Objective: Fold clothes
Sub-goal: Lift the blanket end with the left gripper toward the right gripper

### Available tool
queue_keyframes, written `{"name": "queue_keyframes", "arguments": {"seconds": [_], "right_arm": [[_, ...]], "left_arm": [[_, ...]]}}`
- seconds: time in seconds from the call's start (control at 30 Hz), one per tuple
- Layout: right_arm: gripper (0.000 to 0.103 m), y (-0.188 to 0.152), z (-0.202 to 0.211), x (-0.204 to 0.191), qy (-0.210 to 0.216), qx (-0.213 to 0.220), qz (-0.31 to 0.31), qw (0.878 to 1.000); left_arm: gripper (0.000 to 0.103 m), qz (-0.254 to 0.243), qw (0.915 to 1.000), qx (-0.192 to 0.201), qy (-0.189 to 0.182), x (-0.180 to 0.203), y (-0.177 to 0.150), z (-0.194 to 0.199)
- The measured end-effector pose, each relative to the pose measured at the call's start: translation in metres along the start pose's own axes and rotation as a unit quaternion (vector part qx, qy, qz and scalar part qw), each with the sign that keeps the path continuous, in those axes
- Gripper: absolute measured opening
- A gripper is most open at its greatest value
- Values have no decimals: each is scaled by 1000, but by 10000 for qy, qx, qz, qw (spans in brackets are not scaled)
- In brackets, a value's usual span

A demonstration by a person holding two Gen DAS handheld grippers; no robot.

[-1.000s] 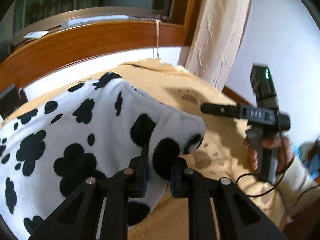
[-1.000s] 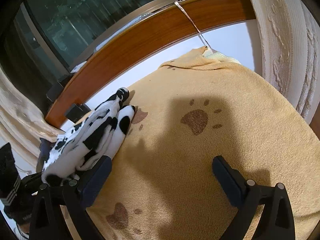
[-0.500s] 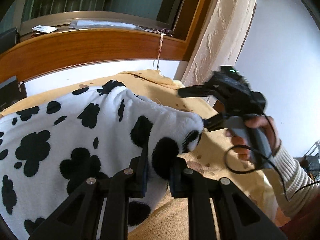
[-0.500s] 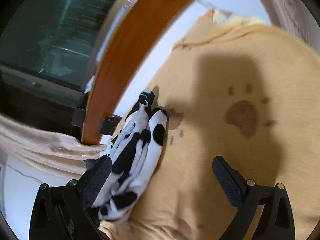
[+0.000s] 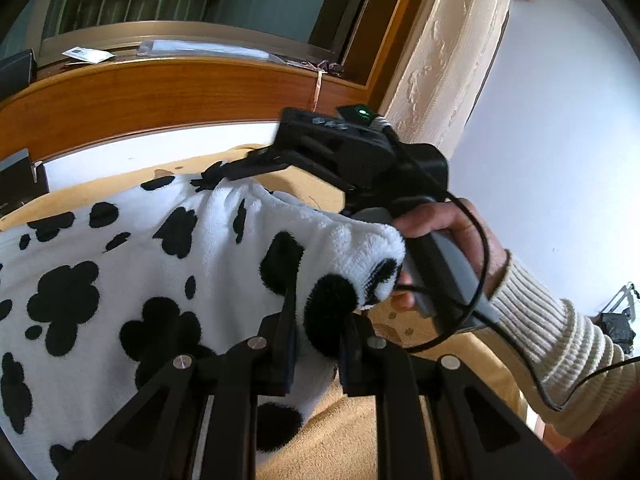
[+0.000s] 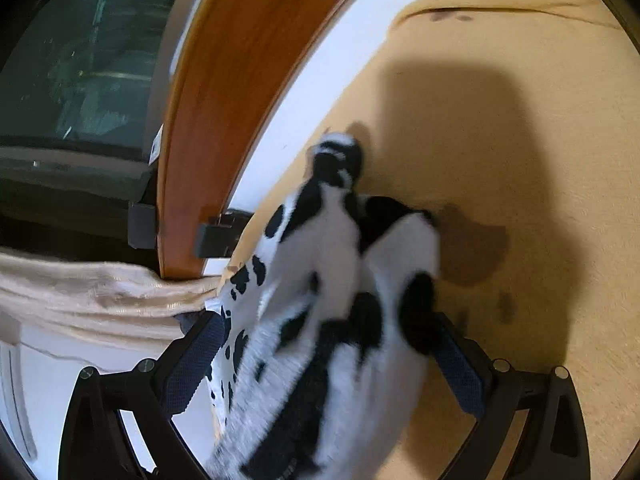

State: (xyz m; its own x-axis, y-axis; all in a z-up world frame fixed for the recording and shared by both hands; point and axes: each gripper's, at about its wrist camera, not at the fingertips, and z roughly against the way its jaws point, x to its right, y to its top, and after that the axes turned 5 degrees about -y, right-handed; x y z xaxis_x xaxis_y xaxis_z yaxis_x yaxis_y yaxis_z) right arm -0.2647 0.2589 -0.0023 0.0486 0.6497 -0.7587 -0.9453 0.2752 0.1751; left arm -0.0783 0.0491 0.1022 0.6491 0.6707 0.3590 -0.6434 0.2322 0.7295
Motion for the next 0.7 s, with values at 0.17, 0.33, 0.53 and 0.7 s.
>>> {"name": "queue_keyframes", "arguments": {"seconds": [0.17,0.33,0.53,0.7], "right_arm": [[56,-2,-4,-8,-368,86,352,9987],[43,-6,7,-18,-468,323,572,9967],[39,-11,23,-52,-269,610,903,9937],[38,-17,26,-93,-3,706,1160,9907]], "left_arm": [[18,26,10000,9,-40,-1,-1,1],[18,28,10000,82,-39,1,1,5],[18,62,9993,368,29,1,5,29],[18,170,9971,729,151,-6,6,64]]}}
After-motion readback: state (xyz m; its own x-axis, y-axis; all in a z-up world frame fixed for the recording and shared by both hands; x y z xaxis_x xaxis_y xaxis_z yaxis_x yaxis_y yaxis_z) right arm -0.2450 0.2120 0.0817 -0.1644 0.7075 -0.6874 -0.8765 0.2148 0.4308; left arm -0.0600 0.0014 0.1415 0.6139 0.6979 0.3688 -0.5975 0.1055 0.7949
